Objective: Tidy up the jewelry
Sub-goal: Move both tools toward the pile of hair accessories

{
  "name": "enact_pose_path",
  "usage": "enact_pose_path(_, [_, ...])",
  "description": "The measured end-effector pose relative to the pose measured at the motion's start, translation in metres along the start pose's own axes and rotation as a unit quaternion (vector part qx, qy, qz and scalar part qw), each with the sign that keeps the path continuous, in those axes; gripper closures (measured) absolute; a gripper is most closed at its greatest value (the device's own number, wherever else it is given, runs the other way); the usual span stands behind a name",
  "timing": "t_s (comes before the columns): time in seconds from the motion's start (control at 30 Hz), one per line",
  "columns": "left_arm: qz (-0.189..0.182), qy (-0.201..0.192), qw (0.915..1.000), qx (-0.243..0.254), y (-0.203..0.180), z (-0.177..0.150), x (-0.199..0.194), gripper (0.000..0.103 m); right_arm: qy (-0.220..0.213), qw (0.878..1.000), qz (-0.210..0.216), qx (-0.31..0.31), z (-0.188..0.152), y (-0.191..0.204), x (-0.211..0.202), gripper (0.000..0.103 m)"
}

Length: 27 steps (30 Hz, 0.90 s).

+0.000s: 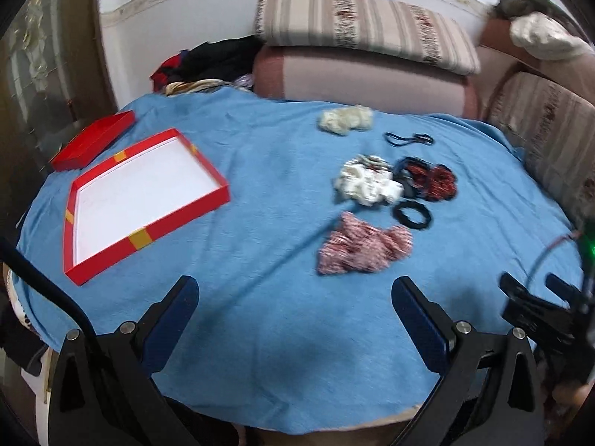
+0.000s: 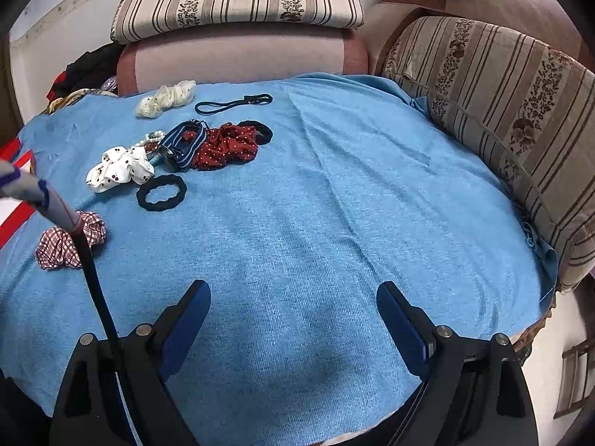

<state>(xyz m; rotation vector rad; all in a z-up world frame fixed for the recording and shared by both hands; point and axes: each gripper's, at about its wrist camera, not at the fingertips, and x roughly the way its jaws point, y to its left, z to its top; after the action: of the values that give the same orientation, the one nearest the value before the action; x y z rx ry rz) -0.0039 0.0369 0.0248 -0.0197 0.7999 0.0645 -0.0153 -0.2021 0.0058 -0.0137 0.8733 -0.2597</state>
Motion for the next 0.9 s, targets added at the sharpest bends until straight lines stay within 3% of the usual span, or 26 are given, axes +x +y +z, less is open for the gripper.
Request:
enact_pose_path(0.27, [0.021, 0.01, 0.9997, 0.0, 0.013, 0.007, 0.017, 0.0, -0.001, 1.0, -0.002, -0.005, 0.003, 0.001, 0.003, 0.01])
enact_pose_path(0.7, [-0.005, 0.04, 0.9991, 0.01, 0.005, 0.006, 0.036, 0.0, 0.008, 1.0, 0.003, -0.012, 0.003, 0.008, 0.009, 0.01])
enact_pose_path(0.9, [-0.028, 0.056, 0.998, 0.006, 0.001, 0.014, 0.053, 0.0, 0.008, 0.999, 0.032, -0.007, 0.01, 0.01, 0.01, 0.011])
